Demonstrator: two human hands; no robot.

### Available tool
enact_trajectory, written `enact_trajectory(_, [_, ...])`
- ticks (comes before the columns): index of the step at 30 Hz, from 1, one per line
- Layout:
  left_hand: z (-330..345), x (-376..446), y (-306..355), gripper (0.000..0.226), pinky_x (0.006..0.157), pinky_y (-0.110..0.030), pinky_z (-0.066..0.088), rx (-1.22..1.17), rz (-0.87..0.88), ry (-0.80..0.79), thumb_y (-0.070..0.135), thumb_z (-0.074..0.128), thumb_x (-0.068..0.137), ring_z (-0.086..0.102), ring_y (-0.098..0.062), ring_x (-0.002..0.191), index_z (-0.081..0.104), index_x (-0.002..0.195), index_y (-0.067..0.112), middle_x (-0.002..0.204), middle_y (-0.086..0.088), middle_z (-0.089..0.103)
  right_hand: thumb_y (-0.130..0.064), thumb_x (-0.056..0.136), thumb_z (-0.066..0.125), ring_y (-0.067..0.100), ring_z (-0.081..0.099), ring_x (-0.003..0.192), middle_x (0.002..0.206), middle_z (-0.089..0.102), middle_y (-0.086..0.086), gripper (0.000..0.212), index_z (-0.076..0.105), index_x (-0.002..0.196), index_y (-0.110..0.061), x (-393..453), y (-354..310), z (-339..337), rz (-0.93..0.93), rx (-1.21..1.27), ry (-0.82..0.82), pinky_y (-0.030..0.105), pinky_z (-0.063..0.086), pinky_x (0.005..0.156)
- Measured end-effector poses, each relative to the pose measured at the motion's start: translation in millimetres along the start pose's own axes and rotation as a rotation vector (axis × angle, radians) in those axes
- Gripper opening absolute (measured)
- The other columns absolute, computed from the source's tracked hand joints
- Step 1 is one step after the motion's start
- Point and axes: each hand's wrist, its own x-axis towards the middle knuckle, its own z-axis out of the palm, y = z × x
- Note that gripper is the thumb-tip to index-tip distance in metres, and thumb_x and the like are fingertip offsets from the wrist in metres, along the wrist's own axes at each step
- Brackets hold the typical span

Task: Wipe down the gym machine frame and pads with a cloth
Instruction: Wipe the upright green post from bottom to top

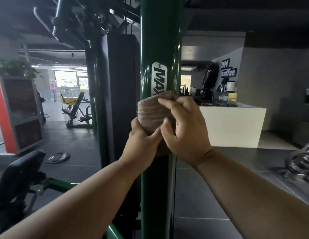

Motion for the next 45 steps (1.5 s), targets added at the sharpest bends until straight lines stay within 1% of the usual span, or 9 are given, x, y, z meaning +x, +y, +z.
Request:
enact_trajectory(2, [0.3, 2.3, 0.4, 0.053, 0.071, -0.017, 0.058, -0.015, 0.013, 0.018, 0.052, 0.081, 0.087, 0.074, -0.001, 0.094, 0.053, 0.126, 0.03, 0.105, 0.015, 0.076, -0.017, 0.088, 0.068, 0.024, 0.058, 0.105, 0.115, 0.056, 0.007, 0.046, 0.068, 0.134, -0.013, 10.2, 3.4, 1.1, -0.023, 0.007, 0.048, 0.043, 0.051, 0.095])
enact_trajectory(10, [-4.1, 19.6, -11.9, 0.048, 0.093, -0.053, 0.062, -0.188, 0.01, -0.009, 0.049, 0.079, 0.087, 0.076, -0.022, 0.106, 0.062, 0.124, 0.025, 0.113, -0.003, 0.077, -0.024, 0.096, 0.07, 0.024, 0.049, 0.133, 0.142, 0.048, 0.007, 0.062, 0.046, 0.151, -0.007, 19.0, 13.4, 24.0, 0.138, 0.243, 0.19, 0.045, 0.044, 0.112])
enact_trajectory(17, [-1.7, 40.4, 5.0, 0.045, 0.097, -0.052, 0.06, -0.245, 0.032, -0.006, 0.046, 0.079, 0.084, 0.077, -0.024, 0.106, 0.068, 0.119, 0.02, 0.112, -0.005, 0.079, -0.054, 0.097, 0.053, 0.022, 0.054, 0.135, 0.152, 0.045, -0.002, 0.071, 0.027, 0.161, -0.04, -19.1, 12.4, 59.5, 0.568, 0.713, 0.249, 0.059, 0.047, 0.11])
enact_trajectory(24, [-6.1, 90.3, 68.8, 0.05, 0.097, -0.054, 0.059, -0.326, 0.115, -0.069, 0.043, 0.082, 0.085, 0.077, -0.031, 0.105, 0.068, 0.123, 0.013, 0.113, -0.013, 0.078, -0.054, 0.099, 0.045, 0.026, 0.055, 0.13, 0.148, 0.046, -0.009, 0.071, 0.02, 0.164, -0.038, -21.7, 15.1, 64.9, 0.513, 0.587, 0.24, 0.057, 0.052, 0.102])
enact_trajectory(29, [-7.7, 100.4, 77.4, 0.043, 0.096, -0.05, 0.06, -0.282, 0.179, -0.076, 0.044, 0.076, 0.093, 0.077, -0.03, 0.105, 0.068, 0.122, 0.014, 0.113, -0.011, 0.078, -0.052, 0.104, 0.039, 0.015, 0.049, 0.139, 0.145, 0.051, -0.009, 0.059, 0.039, 0.157, -0.025, -17.9, 13.1, 59.8, 0.466, 0.516, 0.174, 0.048, 0.047, 0.111])
enact_trajectory(34, [-4.6, 65.6, 25.3, 0.044, 0.087, -0.034, 0.059, -0.227, 0.158, -0.044, 0.052, 0.076, 0.088, 0.077, -0.019, 0.104, 0.068, 0.121, 0.024, 0.111, -0.003, 0.079, -0.052, 0.103, 0.035, 0.007, 0.064, 0.11, 0.117, 0.066, -0.015, 0.037, 0.058, 0.124, -0.032, -19.7, 13.4, 59.4, 0.537, 0.494, 0.118, 0.044, 0.055, 0.09])
enact_trajectory(38, [-4.0, 46.4, 3.5, 0.034, 0.057, -0.019, 0.054, -0.229, 0.063, -0.073, 0.056, 0.078, 0.085, 0.07, -0.006, 0.063, 0.07, 0.102, 0.027, 0.077, 0.003, 0.075, -0.043, 0.102, 0.04, 0.015, 0.065, 0.102, 0.107, 0.069, -0.011, 0.03, 0.06, 0.116, -0.026, -19.3, 17.1, 62.7, 0.587, 0.463, 0.112, 0.047, 0.053, 0.086])
enact_trajectory(42, [-6.9, 72.7, 35.8, 0.023, 0.073, -0.032, 0.06, -0.293, 0.042, -0.138, 0.043, 0.077, 0.091, 0.073, -0.019, 0.076, 0.074, 0.095, 0.021, 0.086, -0.005, 0.075, -0.038, 0.105, 0.043, 0.019, 0.066, 0.101, 0.107, 0.069, -0.009, 0.023, 0.061, 0.117, -0.028, -17.3, 15.8, 62.5, 0.574, 0.559, 0.121, 0.05, 0.055, 0.082])
enact_trajectory(45, [-13.5, 105.3, 85.8, 0.04, 0.078, -0.037, 0.059, -0.331, 0.032, -0.19, 0.046, 0.076, 0.089, 0.073, -0.024, 0.08, 0.072, 0.109, 0.013, 0.094, -0.01, 0.074, -0.048, 0.105, 0.037, 0.016, 0.064, 0.101, 0.107, 0.066, -0.011, 0.031, 0.059, 0.119, -0.03, -17.0, 13.3, 60.9, 0.542, 0.507, 0.134, 0.047, 0.054, 0.082])
